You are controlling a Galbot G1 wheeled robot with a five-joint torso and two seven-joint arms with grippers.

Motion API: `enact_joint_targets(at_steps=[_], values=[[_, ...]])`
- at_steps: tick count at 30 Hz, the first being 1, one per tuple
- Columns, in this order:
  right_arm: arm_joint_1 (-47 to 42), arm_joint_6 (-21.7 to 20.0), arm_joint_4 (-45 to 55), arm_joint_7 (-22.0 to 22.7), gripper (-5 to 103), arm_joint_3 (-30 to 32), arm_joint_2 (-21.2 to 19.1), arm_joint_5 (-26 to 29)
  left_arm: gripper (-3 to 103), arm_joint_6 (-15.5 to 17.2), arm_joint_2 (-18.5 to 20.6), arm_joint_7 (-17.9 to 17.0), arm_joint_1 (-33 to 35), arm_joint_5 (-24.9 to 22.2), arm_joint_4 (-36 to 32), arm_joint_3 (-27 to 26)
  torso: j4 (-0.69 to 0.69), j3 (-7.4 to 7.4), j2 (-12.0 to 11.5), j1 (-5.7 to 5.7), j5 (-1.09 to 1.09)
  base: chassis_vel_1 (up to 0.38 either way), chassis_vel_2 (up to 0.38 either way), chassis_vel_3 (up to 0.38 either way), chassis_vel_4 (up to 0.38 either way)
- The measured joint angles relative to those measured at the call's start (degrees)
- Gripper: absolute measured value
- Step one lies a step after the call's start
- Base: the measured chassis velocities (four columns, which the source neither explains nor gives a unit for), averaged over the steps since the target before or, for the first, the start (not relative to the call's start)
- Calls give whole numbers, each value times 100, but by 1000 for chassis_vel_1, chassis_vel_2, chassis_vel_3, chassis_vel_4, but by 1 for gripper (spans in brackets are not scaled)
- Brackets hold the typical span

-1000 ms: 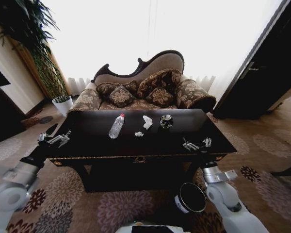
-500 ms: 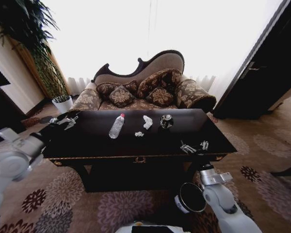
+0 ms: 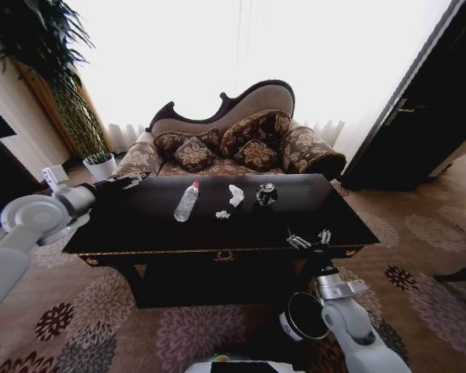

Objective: Move to the front of the table and place the trash on the table into the trash bin.

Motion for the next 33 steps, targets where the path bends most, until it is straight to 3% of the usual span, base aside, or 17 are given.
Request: enact_joint_targets(at_steps=[3, 7, 17, 25, 33], values=[[17, -5, -27, 2, 100, -4, -4, -8, 100, 152, -13, 10, -161, 132, 133, 204, 0, 0, 0, 0, 1, 0, 0, 0, 0], [37, -9, -39, 7, 100, -30, 21, -20, 100, 269, 22, 343, -408, 385, 304, 439, 0, 0, 0, 0, 2, 0, 0, 0, 0], [90, -29, -52, 27, 100, -101, 60, -19, 100, 442, 203, 1702, -1061, 1331, 426, 1218, 1, -1, 0, 0, 3, 0, 0, 0, 0], [74, -28, -23, 27, 100, -91, 87, -19, 100, 512, 111, 1837, -1371, 1585, 573, 1778, 1, -1, 0, -1, 1, 0, 0, 0, 0], [74, 19, 14, 15, 100, -70, 102, 5, 100, 515, -57, 2329, -2233, 1994, 894, 2540, 0, 0, 0, -1, 3, 0, 0, 0, 0]])
